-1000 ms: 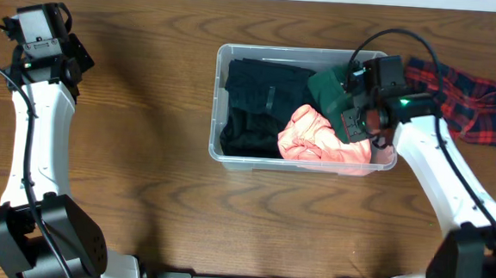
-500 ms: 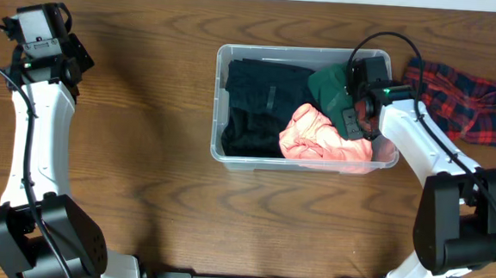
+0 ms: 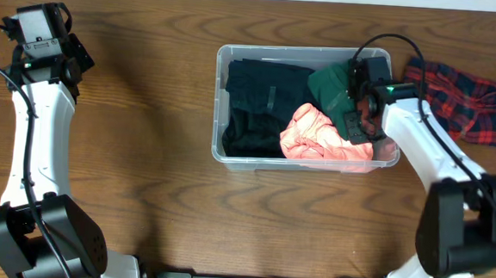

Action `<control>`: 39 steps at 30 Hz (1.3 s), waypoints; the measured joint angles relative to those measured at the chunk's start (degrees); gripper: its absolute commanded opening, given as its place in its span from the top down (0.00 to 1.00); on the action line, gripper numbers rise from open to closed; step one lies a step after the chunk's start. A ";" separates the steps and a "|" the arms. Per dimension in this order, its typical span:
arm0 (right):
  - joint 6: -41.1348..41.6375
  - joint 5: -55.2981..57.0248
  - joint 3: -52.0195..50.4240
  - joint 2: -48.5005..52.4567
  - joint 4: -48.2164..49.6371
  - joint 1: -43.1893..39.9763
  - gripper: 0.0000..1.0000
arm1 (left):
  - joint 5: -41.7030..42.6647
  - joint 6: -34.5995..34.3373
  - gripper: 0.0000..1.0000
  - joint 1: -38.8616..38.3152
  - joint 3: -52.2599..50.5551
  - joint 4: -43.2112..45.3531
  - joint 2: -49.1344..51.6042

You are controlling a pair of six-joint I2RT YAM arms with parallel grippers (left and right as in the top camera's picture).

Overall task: Pack container
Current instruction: 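Push and tuck the green garment down with the right gripper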

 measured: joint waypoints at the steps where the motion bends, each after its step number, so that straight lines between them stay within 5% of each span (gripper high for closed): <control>1: -0.02 -0.37 0.00 -1.81 -0.24 0.00 0.99 | -0.02 0.00 0.02 0.00 0.00 0.00 0.00; 9: 0.85 -2.25 1.46 -19.56 0.15 0.11 0.99 | -0.02 0.00 0.02 0.00 0.00 0.00 0.00; 14: 1.07 -6.45 1.79 -22.40 1.99 0.72 0.99 | 0.00 0.00 0.02 0.00 -0.02 0.00 0.00; 39: 1.18 -6.80 1.84 1.31 4.79 1.36 0.98 | -0.02 0.00 0.02 0.00 0.00 0.00 0.00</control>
